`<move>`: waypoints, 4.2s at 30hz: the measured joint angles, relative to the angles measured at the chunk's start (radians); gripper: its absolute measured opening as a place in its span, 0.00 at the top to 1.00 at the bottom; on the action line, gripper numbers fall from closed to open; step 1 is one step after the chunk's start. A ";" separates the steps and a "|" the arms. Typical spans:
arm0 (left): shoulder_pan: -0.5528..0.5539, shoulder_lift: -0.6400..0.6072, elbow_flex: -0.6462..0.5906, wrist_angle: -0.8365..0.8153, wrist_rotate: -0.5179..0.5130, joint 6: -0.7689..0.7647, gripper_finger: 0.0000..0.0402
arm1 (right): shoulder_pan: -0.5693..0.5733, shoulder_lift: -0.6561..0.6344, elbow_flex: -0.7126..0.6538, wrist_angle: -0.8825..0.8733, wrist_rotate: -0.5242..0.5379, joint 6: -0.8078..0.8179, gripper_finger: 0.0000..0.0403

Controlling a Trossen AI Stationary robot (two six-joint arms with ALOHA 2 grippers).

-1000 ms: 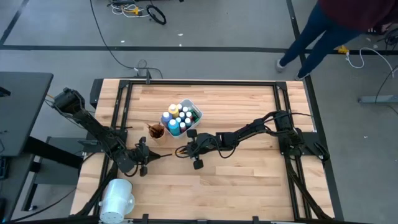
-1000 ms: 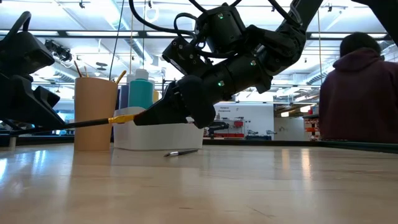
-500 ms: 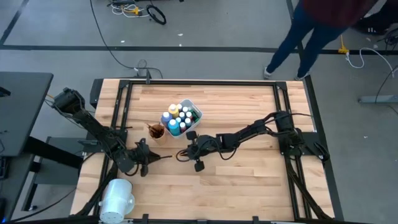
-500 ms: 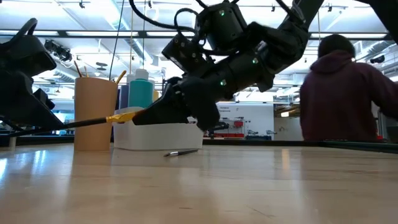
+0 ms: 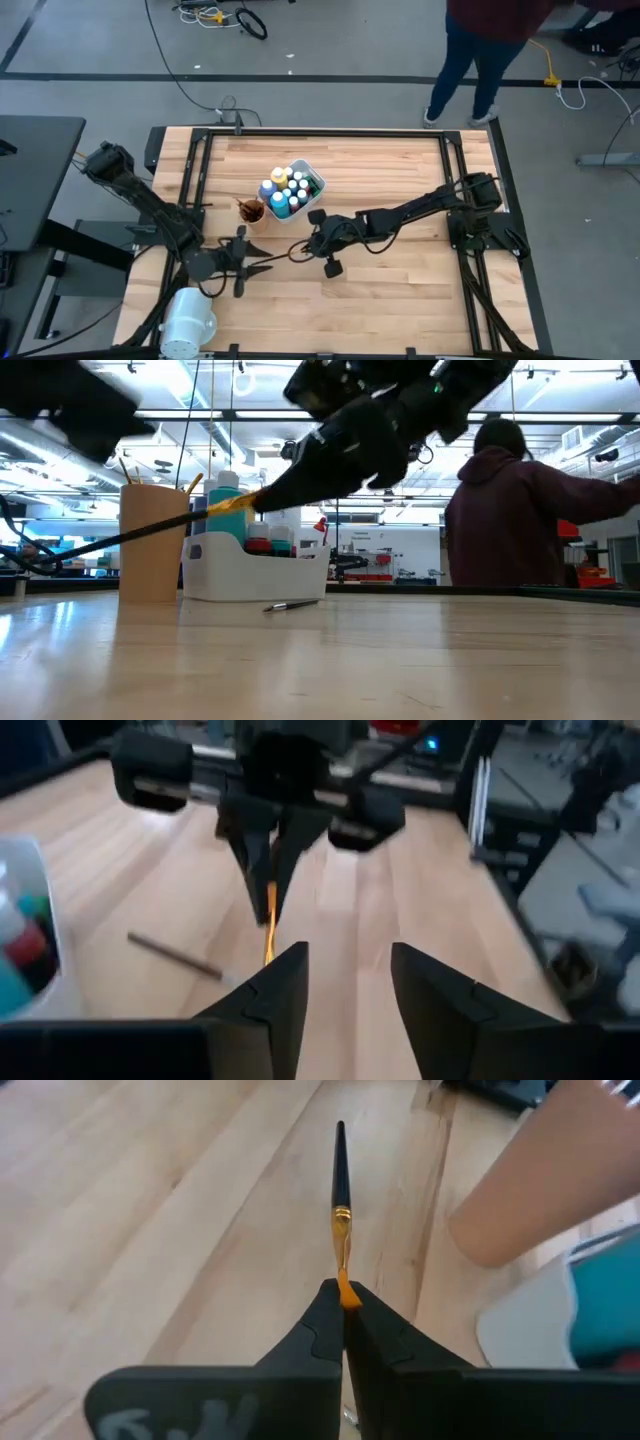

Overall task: Pick & Place Paint Supplies
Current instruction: Put the black gold paintbrush into the orange cup

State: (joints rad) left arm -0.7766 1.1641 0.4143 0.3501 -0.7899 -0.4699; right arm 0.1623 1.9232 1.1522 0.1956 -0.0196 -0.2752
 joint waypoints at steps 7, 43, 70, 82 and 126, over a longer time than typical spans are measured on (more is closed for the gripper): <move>0.205 0.013 0.278 -0.386 0.314 -0.063 0.60 | 0.019 -0.060 0.000 -0.040 0.000 -0.017 1.00; 0.406 0.441 0.704 -0.896 0.410 0.195 0.63 | -0.009 -0.058 -0.001 -0.048 0.038 0.003 0.99; 0.403 0.441 0.702 -0.912 0.385 0.160 0.89 | -0.006 -0.059 -0.001 -0.030 0.117 -0.024 0.88; 0.321 0.432 0.703 -0.935 0.261 0.106 0.92 | 0.067 -0.237 0.000 -0.319 0.351 -0.004 0.74; 0.218 0.098 0.266 -0.855 -0.731 -0.592 0.89 | 0.079 -0.304 0.000 -0.397 0.341 0.084 0.74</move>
State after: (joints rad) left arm -0.5591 1.2621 0.6804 -0.5053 -1.5205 -1.0618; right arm 0.2411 1.6192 1.1519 -0.2013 0.3216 -0.1909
